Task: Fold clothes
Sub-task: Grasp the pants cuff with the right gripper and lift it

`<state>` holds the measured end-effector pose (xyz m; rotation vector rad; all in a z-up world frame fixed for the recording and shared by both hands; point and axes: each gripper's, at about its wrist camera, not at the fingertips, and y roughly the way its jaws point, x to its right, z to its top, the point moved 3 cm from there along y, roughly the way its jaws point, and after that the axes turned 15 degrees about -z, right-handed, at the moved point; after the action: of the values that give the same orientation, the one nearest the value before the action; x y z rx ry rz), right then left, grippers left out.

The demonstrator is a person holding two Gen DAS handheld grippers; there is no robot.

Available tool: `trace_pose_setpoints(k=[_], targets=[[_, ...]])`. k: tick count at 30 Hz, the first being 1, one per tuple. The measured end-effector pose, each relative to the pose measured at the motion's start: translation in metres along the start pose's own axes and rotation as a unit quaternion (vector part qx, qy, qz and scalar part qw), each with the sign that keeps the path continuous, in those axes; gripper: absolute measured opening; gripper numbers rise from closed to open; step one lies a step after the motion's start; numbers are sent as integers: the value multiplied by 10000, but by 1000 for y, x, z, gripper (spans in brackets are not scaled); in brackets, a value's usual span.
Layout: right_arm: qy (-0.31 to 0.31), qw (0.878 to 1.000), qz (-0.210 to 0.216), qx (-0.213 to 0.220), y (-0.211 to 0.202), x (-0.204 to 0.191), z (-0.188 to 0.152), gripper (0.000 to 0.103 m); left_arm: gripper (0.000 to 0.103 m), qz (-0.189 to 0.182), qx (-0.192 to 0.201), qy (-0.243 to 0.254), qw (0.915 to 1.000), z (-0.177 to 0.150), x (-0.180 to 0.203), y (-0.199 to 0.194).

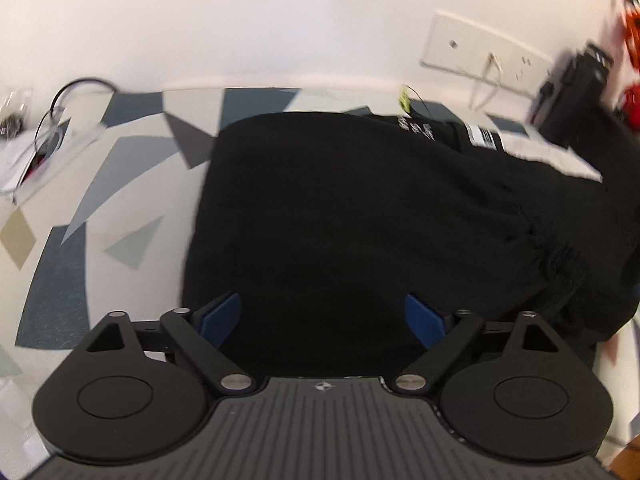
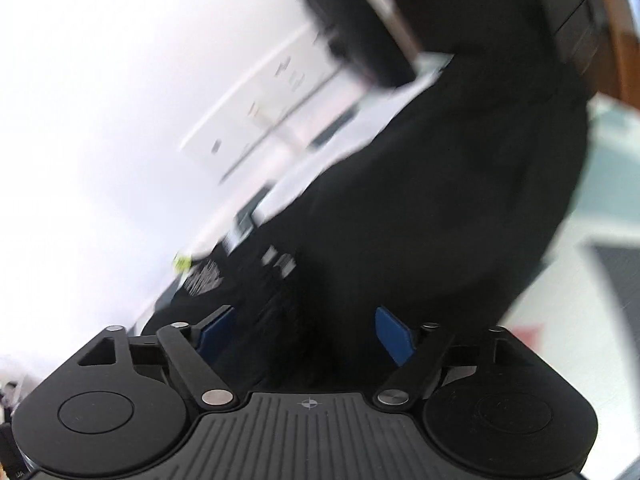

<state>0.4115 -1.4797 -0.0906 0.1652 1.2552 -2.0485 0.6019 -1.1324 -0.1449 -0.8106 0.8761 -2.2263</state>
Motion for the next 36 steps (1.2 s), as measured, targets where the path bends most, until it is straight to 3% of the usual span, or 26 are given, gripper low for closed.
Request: trace_pose_setpoints(k=[5, 9, 11, 14, 21, 24, 26, 30, 36], targets=[[-98, 9937, -883, 679, -9, 61, 31, 85, 97, 448, -441, 148, 9979, -6, 18, 35], [291, 9910, -959, 883, 0, 127, 65, 84, 103, 916, -671, 303, 9931, -11, 29, 52], [435, 9905, -930, 916, 17, 150, 76, 77, 103, 1001, -659, 294, 9924, -11, 30, 54], [728, 9888, -933, 911, 47, 175, 87, 77, 103, 1071, -609, 162, 9922, -12, 29, 57], [1078, 9881, -525, 960, 104, 179, 109, 71, 103, 1059, -434, 64, 9934, -19, 27, 54], [719, 9904, -607, 1010, 113, 167, 118, 85, 103, 1033, -480, -96, 9934, -17, 25, 53], [376, 9916, -715, 1008, 116, 155, 118, 102, 103, 1025, -474, -158, 9935, -17, 24, 52], [-389, 9888, -1035, 1001, 121, 139, 113, 102, 103, 1037, -396, -170, 9937, -20, 25, 50], [-106, 9915, -775, 1043, 117, 147, 114, 102, 103, 957, -365, -278, 9944, -22, 22, 48]])
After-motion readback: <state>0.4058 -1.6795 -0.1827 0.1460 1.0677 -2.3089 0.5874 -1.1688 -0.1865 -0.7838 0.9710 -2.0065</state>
